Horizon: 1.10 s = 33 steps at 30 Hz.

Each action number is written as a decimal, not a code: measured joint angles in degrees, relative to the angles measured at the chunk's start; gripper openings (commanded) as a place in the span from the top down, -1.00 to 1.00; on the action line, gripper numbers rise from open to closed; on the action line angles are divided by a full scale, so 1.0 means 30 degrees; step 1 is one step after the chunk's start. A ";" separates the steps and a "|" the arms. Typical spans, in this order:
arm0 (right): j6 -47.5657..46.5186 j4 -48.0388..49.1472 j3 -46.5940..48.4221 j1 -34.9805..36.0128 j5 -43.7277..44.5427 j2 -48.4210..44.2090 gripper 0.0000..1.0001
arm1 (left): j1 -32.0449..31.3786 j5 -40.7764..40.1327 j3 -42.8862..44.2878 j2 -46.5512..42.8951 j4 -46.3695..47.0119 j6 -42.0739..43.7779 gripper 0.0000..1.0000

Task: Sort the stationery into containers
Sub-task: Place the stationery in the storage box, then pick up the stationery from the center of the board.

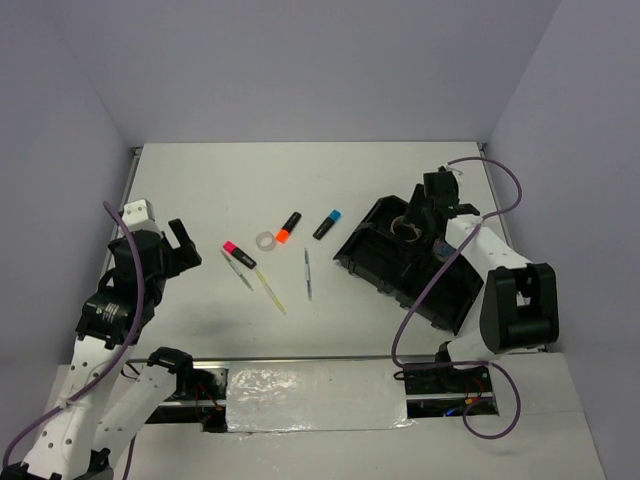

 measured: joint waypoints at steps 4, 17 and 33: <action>-0.0029 -0.0204 0.0102 0.0430 -0.0044 -0.0517 -0.39 | 0.0007 0.0036 0.0000 0.0087 0.0000 0.0000 -0.99; -0.3191 0.1741 0.8699 1.1810 -0.2062 0.4838 -0.12 | 0.0051 0.0015 0.0000 0.0284 -0.0007 0.0000 -0.99; -0.6309 -0.2302 2.0604 1.5110 -0.1778 1.7325 0.11 | 0.0131 0.0117 -0.0007 0.0372 0.0000 0.0029 -0.99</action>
